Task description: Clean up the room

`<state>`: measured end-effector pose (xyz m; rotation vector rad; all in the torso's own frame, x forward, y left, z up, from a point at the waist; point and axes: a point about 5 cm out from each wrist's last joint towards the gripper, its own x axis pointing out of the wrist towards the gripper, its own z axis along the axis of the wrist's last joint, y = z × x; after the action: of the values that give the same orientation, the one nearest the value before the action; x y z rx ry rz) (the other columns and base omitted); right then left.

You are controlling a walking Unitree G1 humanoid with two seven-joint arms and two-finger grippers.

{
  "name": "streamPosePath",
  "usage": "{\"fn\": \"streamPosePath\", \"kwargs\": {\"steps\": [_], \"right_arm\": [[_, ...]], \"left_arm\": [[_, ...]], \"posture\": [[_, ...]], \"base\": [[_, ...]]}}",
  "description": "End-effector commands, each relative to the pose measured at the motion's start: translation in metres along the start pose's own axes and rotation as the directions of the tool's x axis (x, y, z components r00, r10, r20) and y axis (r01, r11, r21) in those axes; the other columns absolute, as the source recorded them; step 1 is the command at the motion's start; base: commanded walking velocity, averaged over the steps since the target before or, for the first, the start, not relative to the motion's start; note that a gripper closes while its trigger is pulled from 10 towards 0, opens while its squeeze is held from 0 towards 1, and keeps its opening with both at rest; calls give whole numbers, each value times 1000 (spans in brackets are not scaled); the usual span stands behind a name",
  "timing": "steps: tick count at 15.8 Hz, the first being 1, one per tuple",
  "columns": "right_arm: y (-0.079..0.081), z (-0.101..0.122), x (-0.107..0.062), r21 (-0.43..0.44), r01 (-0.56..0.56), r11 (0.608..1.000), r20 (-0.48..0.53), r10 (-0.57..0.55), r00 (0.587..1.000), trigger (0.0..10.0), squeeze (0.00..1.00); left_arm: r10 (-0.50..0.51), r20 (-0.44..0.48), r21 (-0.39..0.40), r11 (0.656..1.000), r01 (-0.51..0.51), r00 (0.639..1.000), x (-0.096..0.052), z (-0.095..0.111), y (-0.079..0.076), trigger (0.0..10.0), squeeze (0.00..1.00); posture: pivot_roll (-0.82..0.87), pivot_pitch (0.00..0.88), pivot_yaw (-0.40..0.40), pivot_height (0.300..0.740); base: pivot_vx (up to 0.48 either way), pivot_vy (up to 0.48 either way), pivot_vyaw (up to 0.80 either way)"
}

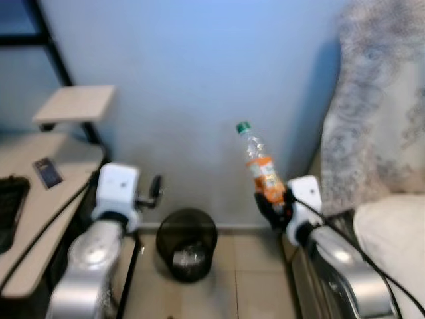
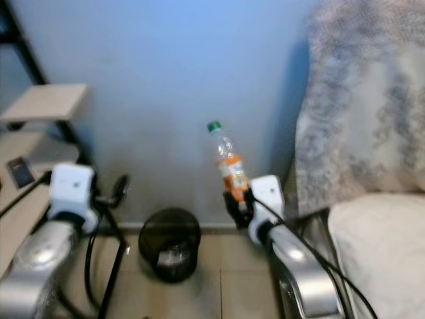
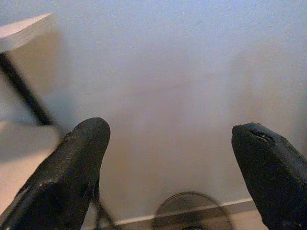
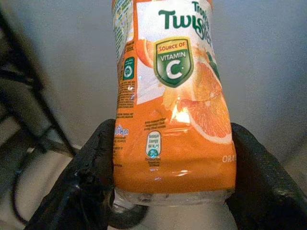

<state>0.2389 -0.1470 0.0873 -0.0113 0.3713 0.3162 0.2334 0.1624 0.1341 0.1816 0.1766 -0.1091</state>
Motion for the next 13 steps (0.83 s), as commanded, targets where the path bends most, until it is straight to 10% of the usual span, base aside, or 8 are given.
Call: {"fn": "streamPosePath", "kwargs": {"steps": [1, 13], "right_arm": [[2, 9, 2, -8, 4, 1000, 40, -4, 999, 10000, 0], [1, 5, 6, -94, -8, 996, 18, 10, 1000, 10000, 0]], "left_arm": [[18, -2, 16, 1000, -18, 1000, -2, -1, 6, 10000, 0], [-4, -10, 28, 1000, 4, 1000, -4, -4, 2, 10000, 0]], "posture": [[36, 0, 30, 740], [47, 0, 14, 740]], "base": [[259, 0, 0], [259, 0, 183]]}}
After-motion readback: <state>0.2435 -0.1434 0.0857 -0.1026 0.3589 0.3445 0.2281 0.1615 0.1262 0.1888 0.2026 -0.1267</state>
